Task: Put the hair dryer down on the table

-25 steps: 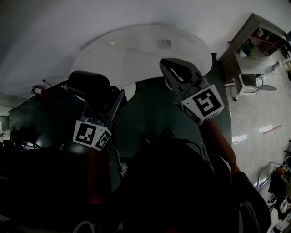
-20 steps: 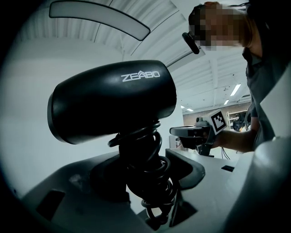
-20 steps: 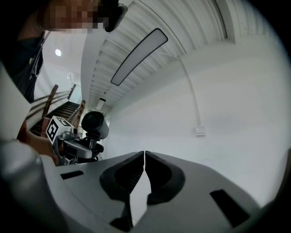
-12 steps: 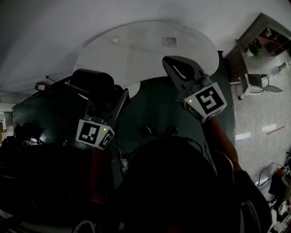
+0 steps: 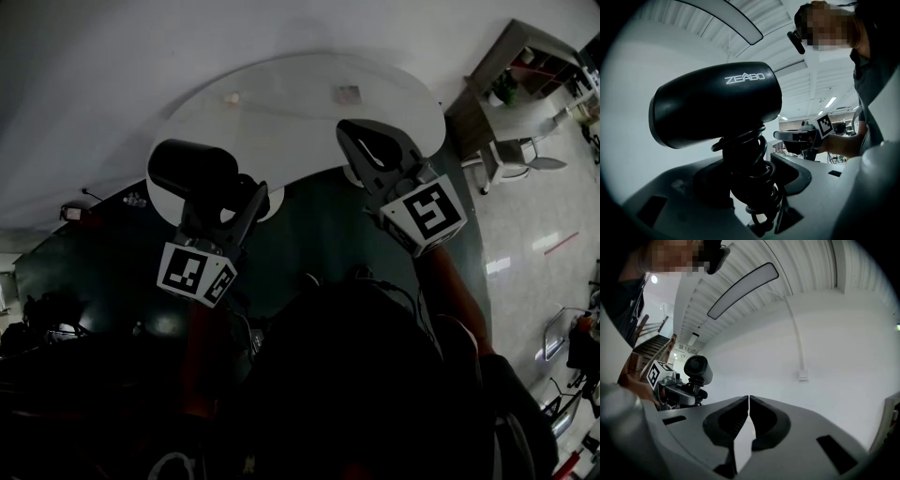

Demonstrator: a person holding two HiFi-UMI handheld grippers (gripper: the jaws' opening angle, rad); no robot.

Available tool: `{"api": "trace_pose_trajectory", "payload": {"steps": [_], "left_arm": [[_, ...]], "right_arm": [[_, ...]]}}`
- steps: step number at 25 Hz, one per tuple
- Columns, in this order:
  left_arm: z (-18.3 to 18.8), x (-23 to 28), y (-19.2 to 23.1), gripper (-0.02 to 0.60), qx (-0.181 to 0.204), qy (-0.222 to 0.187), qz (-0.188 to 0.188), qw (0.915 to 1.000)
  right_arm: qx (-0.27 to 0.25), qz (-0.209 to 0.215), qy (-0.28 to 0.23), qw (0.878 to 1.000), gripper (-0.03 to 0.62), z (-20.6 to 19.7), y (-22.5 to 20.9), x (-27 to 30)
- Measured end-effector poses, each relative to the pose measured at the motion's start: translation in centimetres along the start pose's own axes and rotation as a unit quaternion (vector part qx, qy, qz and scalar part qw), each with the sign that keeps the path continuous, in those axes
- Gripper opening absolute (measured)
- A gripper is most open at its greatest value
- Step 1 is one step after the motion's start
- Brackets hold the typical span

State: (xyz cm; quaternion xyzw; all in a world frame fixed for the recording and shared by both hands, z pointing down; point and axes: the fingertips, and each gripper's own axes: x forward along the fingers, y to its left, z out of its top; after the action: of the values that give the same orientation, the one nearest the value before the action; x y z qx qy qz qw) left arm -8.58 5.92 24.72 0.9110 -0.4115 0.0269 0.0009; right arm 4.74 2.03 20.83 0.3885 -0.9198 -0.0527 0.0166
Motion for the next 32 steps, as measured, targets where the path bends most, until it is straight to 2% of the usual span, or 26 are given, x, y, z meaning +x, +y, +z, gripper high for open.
{"api": "trace_pose_trajectory", "payload": {"steps": [6, 15, 25, 32], "left_arm": [[-0.5, -2.4, 2.9, 0.236, -0.01, -0.008, -0.016, 0.9998], [-1.0, -3.4, 5.0, 0.236, -0.026, -0.012, -0.009, 0.9996], [-1.6, -1.3, 5.6, 0.236, -0.031, 0.0, 0.037, 0.9988], [-1.3, -0.6, 5.6, 0.236, -0.029, 0.006, 0.073, 0.9969]], "right_arm": [[-0.01, -0.024, 0.014, 1.0, 0.009, 0.1, 2.3, 1.8], [-0.022, -0.018, 0.028, 0.999, 0.009, 0.2, 3.2, 3.8], [-0.009, 0.024, 0.039, 0.999, 0.009, -1.2, 0.4, 5.8], [-0.006, 0.06, 0.019, 0.998, 0.009, -1.2, -1.0, 6.6]]}}
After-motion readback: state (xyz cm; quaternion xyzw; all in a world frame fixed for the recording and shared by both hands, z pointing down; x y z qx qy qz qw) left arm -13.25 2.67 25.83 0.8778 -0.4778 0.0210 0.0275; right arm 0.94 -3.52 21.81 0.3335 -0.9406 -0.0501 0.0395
